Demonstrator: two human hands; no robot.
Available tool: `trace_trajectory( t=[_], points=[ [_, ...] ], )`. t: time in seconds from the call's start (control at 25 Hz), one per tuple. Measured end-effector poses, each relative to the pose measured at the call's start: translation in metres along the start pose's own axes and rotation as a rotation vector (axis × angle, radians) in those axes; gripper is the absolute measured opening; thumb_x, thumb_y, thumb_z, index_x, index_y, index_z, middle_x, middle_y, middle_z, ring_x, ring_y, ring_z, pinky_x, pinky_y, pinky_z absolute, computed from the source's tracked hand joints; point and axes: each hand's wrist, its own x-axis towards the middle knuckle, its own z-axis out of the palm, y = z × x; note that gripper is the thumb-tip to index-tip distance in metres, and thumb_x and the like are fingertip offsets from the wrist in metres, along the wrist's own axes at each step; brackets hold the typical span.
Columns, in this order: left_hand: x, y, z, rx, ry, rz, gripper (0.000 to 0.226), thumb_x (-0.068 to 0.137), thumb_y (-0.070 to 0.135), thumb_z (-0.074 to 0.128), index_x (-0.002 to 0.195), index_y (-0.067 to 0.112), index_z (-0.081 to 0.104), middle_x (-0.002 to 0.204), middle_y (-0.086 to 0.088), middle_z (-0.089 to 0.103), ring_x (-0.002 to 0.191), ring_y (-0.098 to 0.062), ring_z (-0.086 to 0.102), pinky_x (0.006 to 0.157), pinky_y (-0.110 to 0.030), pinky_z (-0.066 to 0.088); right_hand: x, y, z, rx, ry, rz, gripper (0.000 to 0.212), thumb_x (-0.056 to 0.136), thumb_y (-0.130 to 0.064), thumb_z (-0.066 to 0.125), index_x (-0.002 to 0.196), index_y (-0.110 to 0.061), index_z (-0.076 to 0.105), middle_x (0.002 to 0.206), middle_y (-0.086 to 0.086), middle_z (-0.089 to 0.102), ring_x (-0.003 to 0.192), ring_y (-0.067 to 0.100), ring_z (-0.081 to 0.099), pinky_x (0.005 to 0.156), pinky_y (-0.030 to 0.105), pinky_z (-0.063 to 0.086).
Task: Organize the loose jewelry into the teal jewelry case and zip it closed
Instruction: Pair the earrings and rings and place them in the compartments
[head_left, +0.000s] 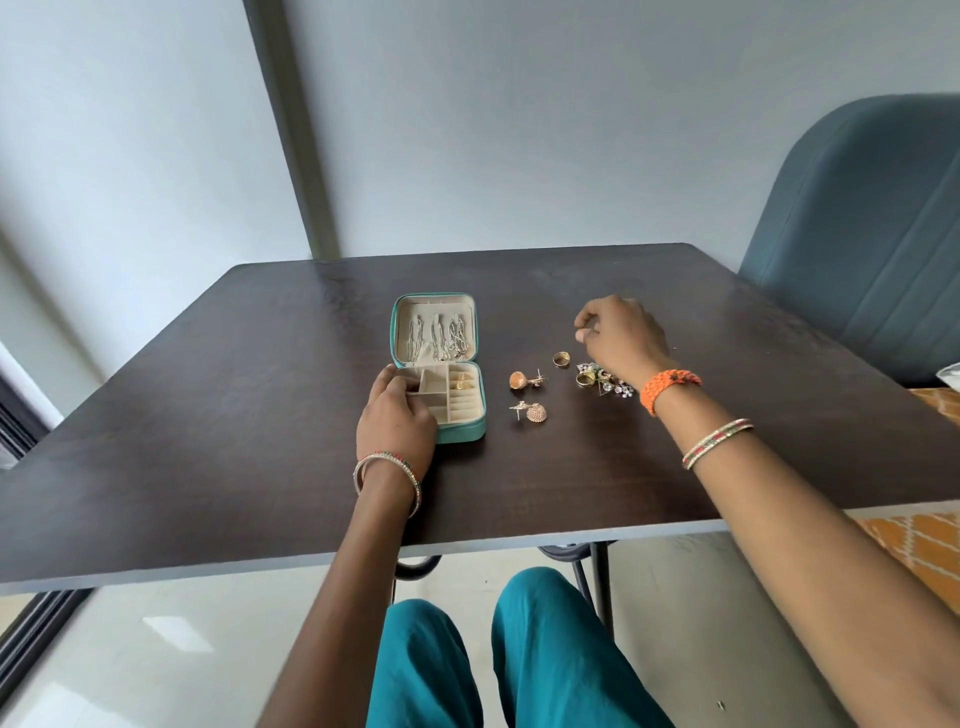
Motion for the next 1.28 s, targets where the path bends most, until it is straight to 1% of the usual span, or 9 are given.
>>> trace_trajectory(
  t=[0.08, 0.24, 0.4, 0.52, 0.6, 0.76, 1.0, 1.16, 1.28],
  points=[
    [0.001, -0.001, 0.0, 0.002, 0.002, -0.001, 0.033, 0.089, 0.005, 0.039, 0.115, 0.006, 0.06, 0.146, 0.001, 0.039, 0.121, -0.024, 0.05, 0.098, -0.028, 0.037, 0.005, -0.007, 0.006, -0.106, -0.002, -0.059, 0.006, 0.086, -0.019, 0.063, 0.088, -0.019, 0.069, 0.102, 0.005, 0.07, 0.103, 0.03, 0.061, 0.092, 0.04, 0.046],
    [0.002, -0.003, 0.001, -0.014, 0.011, 0.001, 0.034, 0.087, 0.003, 0.039, 0.113, 0.007, 0.061, 0.146, 0.002, 0.041, 0.122, -0.022, 0.05, 0.097, -0.028, 0.038, 0.014, -0.014, 0.017, -0.249, -0.172, -0.023, 0.01, 0.083, -0.017, 0.068, 0.092, -0.013, 0.071, 0.105, 0.009, 0.069, 0.101, 0.031, 0.062, 0.091, 0.041, 0.045],
    [0.001, -0.002, 0.001, -0.015, 0.015, -0.004, 0.034, 0.088, 0.003, 0.039, 0.113, 0.007, 0.061, 0.146, 0.001, 0.04, 0.125, -0.02, 0.047, 0.098, -0.027, 0.037, 0.011, -0.009, 0.018, -0.163, -0.096, -0.059, 0.013, 0.08, -0.006, 0.063, 0.077, -0.013, 0.073, 0.088, 0.005, 0.072, 0.088, 0.028, 0.065, 0.079, 0.034, 0.052],
    [0.0, -0.002, 0.001, -0.017, 0.02, 0.001, 0.033, 0.088, 0.003, 0.038, 0.112, 0.007, 0.061, 0.145, 0.001, 0.041, 0.122, -0.022, 0.049, 0.096, -0.027, 0.038, 0.004, -0.013, 0.013, 0.128, -0.078, -0.083, 0.013, 0.08, -0.007, 0.064, 0.072, -0.012, 0.073, 0.065, 0.003, 0.069, 0.068, 0.015, 0.067, 0.071, 0.023, 0.052],
    [0.0, -0.001, 0.001, -0.017, 0.024, 0.011, 0.033, 0.087, 0.003, 0.038, 0.112, 0.006, 0.061, 0.144, 0.002, 0.042, 0.12, -0.022, 0.051, 0.094, -0.026, 0.038, -0.005, -0.021, 0.012, 0.399, -0.111, -0.061, 0.009, 0.082, -0.006, 0.064, 0.077, -0.008, 0.072, 0.066, 0.007, 0.07, 0.057, 0.008, 0.063, 0.061, 0.021, 0.051],
    [-0.001, 0.0, 0.0, -0.009, 0.017, 0.002, 0.033, 0.088, 0.004, 0.039, 0.114, 0.007, 0.06, 0.146, 0.003, 0.04, 0.121, -0.021, 0.05, 0.094, -0.025, 0.038, -0.018, -0.043, 0.013, 0.949, -0.285, 0.044, 0.007, 0.083, 0.001, 0.067, 0.084, -0.006, 0.068, 0.069, 0.012, 0.067, 0.051, 0.012, 0.061, 0.054, 0.023, 0.055],
    [0.0, -0.001, 0.0, -0.004, 0.011, -0.005, 0.032, 0.09, 0.005, 0.039, 0.115, 0.009, 0.06, 0.147, 0.002, 0.038, 0.121, -0.02, 0.05, 0.096, -0.025, 0.038, -0.031, -0.061, 0.022, 1.319, -0.617, 0.23, 0.013, 0.088, 0.007, 0.056, 0.09, -0.003, 0.065, 0.064, 0.008, 0.069, 0.054, 0.011, 0.066, 0.052, 0.018, 0.054],
    [0.001, -0.003, 0.002, -0.009, 0.0, -0.006, 0.032, 0.09, 0.006, 0.039, 0.113, 0.009, 0.06, 0.146, 0.002, 0.04, 0.118, -0.021, 0.053, 0.097, -0.029, 0.041, -0.026, -0.064, 0.022, 1.455, -0.685, 0.419, 0.025, 0.09, 0.018, 0.038, 0.092, 0.007, 0.06, 0.084, 0.022, 0.066, 0.067, 0.022, 0.072, 0.059, 0.021, 0.058],
    [0.001, -0.003, 0.002, -0.009, 0.004, -0.008, 0.031, 0.09, 0.006, 0.04, 0.113, 0.009, 0.06, 0.146, 0.003, 0.039, 0.118, -0.022, 0.053, 0.097, -0.029, 0.041, -0.021, -0.064, 0.022, 1.5, -0.69, 0.502, 0.036, 0.085, 0.02, 0.024, 0.093, 0.014, 0.059, 0.086, 0.029, 0.065, 0.069, 0.033, 0.071, 0.065, 0.027, 0.06]
  ],
)
